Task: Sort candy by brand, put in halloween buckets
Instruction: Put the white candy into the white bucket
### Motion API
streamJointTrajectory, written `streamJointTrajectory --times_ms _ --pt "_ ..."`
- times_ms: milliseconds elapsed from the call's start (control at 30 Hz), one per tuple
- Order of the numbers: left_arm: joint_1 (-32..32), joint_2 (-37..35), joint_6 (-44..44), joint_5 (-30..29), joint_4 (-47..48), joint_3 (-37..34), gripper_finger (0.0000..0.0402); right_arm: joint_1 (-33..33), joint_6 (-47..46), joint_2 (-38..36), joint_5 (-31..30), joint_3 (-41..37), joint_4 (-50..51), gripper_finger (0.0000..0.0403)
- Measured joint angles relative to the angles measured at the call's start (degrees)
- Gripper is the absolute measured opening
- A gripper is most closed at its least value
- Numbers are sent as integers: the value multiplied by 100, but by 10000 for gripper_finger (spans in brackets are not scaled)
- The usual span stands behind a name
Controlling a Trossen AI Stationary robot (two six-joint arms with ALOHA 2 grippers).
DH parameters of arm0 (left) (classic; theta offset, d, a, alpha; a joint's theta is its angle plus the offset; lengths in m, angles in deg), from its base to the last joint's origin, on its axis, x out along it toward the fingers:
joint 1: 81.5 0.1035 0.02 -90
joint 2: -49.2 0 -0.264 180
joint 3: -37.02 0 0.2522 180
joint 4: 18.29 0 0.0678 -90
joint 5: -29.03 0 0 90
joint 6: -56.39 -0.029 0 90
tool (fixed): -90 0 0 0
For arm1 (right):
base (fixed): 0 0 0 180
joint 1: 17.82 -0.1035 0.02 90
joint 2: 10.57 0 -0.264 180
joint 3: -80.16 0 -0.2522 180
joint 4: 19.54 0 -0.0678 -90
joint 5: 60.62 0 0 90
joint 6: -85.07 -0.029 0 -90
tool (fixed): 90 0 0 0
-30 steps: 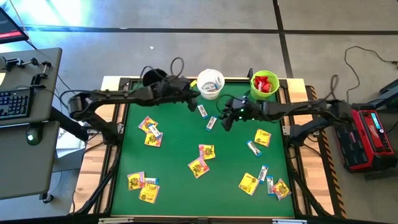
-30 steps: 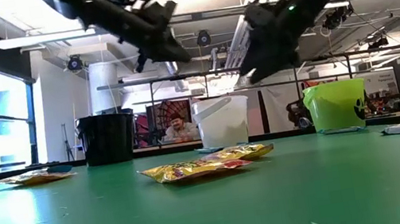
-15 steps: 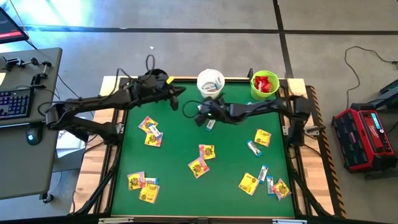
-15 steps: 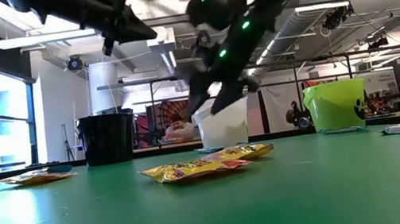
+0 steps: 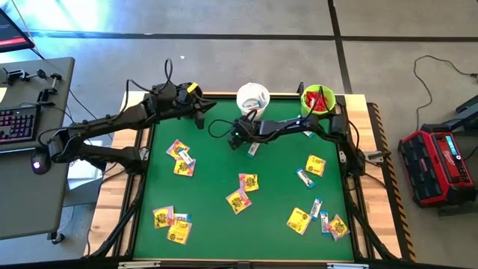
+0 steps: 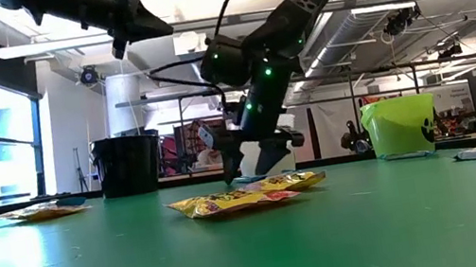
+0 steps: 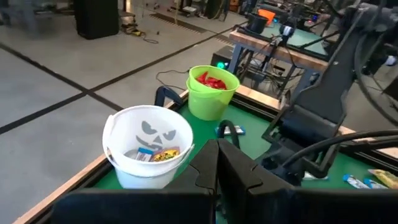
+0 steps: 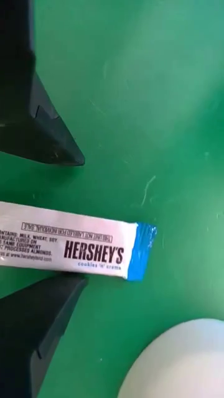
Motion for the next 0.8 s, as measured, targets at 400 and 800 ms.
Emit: streamJointTrajectory --times_ms 400,800 --pt "53 -15 -113 172 350 0 0 168 -311 -6 422 1 335 108" --pt "51 -15 64 -223 335 0 0 519 279 -352 1756 -36 395 38"
